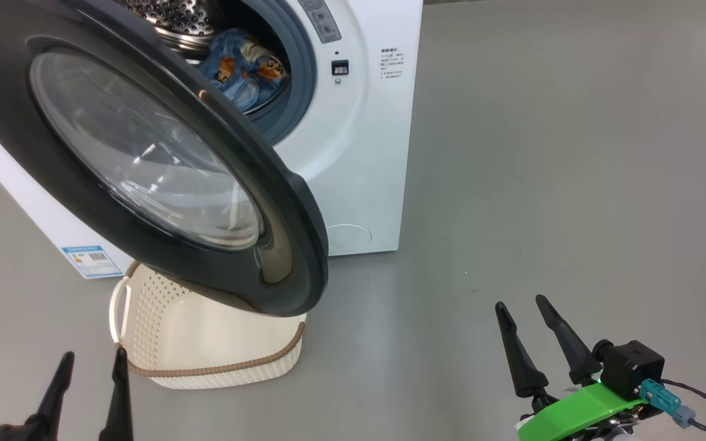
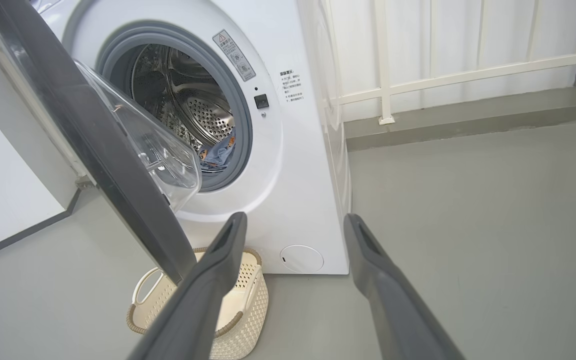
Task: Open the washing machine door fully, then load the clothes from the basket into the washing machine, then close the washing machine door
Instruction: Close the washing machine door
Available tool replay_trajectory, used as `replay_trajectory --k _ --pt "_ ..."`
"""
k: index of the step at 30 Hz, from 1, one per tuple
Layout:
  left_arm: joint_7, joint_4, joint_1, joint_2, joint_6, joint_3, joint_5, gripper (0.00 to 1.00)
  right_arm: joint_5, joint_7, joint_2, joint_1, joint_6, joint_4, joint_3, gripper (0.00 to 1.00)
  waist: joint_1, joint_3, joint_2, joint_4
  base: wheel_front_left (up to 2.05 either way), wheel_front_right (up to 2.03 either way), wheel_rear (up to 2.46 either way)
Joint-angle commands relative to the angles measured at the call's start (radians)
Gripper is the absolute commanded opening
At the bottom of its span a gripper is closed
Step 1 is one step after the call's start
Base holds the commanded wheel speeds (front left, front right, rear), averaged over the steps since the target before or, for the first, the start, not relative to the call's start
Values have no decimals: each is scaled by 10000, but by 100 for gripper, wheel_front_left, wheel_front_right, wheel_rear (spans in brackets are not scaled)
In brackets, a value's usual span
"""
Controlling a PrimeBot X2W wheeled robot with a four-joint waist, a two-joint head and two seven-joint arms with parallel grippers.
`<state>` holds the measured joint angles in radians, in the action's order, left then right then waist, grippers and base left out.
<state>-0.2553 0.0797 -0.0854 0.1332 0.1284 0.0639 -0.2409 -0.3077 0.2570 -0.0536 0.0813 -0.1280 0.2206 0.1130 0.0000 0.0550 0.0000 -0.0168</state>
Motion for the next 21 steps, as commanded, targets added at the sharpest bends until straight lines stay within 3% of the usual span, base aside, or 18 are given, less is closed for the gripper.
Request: replay_trajectory --k 1,21 --pt "-64 -318 78 64 22 398 239 100 118 48 34 75 -27 -315 187 100 0 2 0 -9 0 0 0" --pt "-64 -310 188 -484 22 945 668 100 584 48 34 73 -27 -486 220 100 0 50 0 -48 0 0 0"
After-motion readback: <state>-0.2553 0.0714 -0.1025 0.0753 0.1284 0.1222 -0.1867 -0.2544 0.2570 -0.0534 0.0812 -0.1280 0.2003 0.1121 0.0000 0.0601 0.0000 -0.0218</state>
